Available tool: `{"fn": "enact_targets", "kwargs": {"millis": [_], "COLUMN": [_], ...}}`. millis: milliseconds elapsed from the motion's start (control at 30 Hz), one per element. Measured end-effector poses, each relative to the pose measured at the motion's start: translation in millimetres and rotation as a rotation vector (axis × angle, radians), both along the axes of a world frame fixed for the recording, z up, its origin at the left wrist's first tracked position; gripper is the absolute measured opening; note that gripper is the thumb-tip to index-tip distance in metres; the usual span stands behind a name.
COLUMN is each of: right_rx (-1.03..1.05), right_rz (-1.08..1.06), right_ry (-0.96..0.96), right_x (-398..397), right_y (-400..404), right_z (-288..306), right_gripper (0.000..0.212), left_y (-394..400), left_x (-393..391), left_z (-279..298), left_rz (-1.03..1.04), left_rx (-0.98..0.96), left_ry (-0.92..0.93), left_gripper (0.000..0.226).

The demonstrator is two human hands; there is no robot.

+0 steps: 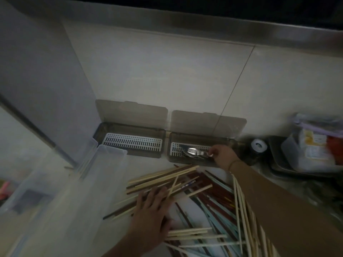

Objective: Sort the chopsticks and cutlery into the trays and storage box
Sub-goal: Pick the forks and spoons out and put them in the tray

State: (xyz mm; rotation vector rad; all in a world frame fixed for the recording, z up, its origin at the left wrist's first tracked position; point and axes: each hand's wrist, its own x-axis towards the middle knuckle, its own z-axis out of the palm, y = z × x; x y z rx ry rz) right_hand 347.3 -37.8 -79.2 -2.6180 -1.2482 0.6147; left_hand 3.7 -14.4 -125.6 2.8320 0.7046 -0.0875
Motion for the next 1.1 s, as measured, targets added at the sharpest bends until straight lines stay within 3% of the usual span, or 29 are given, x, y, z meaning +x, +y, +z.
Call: {"fn": "enact_targets", "kwargs": {"millis": [100,167,233,300,433,567,733,933,1100], "right_rx": [0.07,0.228,0.463,0.551,0.383,0.191,0.147,0.081,0.199], "right_rz": [-0.025,0.003,0.048,0.133,0.17,0.202,0.082,-0.06,0.173], "right_ry": [-0.064,-0.213,-0.278,-0.306,-0.316,-0.416,-0.48,-0.49,-0.517], "right_x": [-5,-22,-57,-96,-148,-165,-165,-170,-188], "right_y": [-9,-22,-42,-67,-106,-111,-90,-74,-86], "right_z": [3,12,22,26,0,-28,-28,-34,-39], "right_gripper": [0.018,0.02,0.015,0.013,0.011,0.021,0.032,0.017,0.016], "left_y": [0,0,1,2,3,7,12,14,24], "left_x": [-5,-7,-6,-1,10,16,16,17,19], "left_z": [-1,0,3,5,9,10,10,14,17], "left_rz": [-0.004,0.013,0.048,0.015,-0.172,-0.068,0.061,0.192,0.204], "left_rx": [0.012,-0.008,-0.029,-0.035,0.035,0.032,0.013,-0.011,-0.015], "left_ry": [0.012,0.007,-0.01,-0.04,-0.04,0.036,0.071,0.062,-0.049], "left_gripper": [0.06,0.057,0.054,0.054,0.061,0.061,0.051,0.048,0.05]}}
